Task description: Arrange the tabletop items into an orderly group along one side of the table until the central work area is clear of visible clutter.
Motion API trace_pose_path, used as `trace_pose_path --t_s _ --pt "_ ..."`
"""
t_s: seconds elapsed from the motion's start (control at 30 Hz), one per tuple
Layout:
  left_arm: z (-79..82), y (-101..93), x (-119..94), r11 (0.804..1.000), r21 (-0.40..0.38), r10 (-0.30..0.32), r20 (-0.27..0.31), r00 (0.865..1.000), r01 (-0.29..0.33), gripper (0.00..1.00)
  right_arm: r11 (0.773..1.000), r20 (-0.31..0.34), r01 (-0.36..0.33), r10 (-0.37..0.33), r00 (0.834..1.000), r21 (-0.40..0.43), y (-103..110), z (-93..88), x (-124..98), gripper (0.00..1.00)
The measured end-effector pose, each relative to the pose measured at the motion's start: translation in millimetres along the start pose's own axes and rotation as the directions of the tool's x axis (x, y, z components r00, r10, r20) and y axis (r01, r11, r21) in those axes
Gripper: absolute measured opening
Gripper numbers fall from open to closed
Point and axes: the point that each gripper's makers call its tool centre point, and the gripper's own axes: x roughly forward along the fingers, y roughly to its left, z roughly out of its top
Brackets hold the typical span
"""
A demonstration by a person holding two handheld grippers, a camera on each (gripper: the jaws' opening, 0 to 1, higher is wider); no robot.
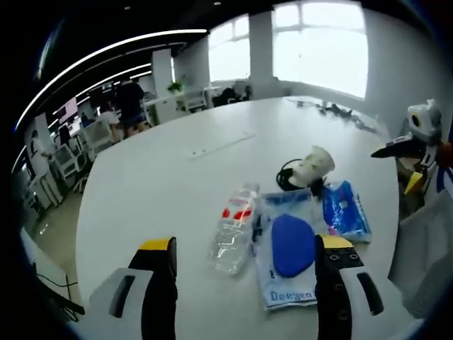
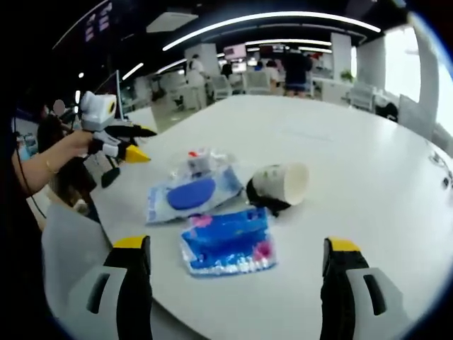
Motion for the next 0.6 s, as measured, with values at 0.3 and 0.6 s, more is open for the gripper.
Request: trace_pose_path --t_s 0.3,0.6 --pt "-1.8 7.6 17 0.999 0.049 -0.015 -0.041 0.999 0.017 0.77 1.0 -0.02 0.006 -0.006 1.0 -0.004 -3 -5.9 3 0.99" --pt "3.0 9.6 29 0.996 0.074 -0.035 -0.061 0.998 0.04 0.76 1.0 -0.021 -0.019 0.019 1.0 -0.015 -1 -5.9 6 1.0"
